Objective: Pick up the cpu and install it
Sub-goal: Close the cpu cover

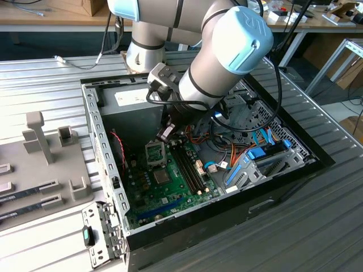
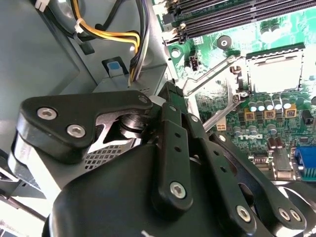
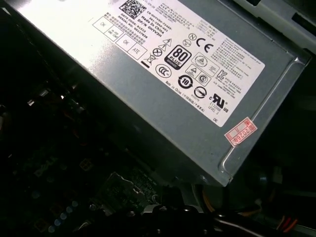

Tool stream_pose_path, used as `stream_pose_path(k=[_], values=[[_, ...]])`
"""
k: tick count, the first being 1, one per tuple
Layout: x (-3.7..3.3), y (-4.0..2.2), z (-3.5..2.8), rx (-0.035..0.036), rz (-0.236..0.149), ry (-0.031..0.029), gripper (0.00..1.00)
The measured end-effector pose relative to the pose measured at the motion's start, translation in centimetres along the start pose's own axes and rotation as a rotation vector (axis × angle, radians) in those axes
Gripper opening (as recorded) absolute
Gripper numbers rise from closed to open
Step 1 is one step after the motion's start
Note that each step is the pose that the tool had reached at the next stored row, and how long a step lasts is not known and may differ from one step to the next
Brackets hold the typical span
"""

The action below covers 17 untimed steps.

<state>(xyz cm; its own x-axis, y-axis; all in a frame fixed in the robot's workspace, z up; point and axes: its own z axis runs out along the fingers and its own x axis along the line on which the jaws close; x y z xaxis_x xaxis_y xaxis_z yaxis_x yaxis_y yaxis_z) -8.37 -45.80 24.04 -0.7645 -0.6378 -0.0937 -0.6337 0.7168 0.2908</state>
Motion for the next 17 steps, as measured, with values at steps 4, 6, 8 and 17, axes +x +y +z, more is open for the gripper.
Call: stream_pose_path(k=[4, 6, 8, 17], values=[[0.29, -0.32, -0.14, 0.0000, 0.000, 0.0000, 0.11], [0.39, -0.41, -0.22, 0.0000, 0.000, 0.0000, 0.11], [0.44, -0.46, -0.36, 0.0000, 0.000, 0.0000, 0.11], [0.73, -0.65, -1.19, -0.0017, 0.000, -0.0014, 0.11]])
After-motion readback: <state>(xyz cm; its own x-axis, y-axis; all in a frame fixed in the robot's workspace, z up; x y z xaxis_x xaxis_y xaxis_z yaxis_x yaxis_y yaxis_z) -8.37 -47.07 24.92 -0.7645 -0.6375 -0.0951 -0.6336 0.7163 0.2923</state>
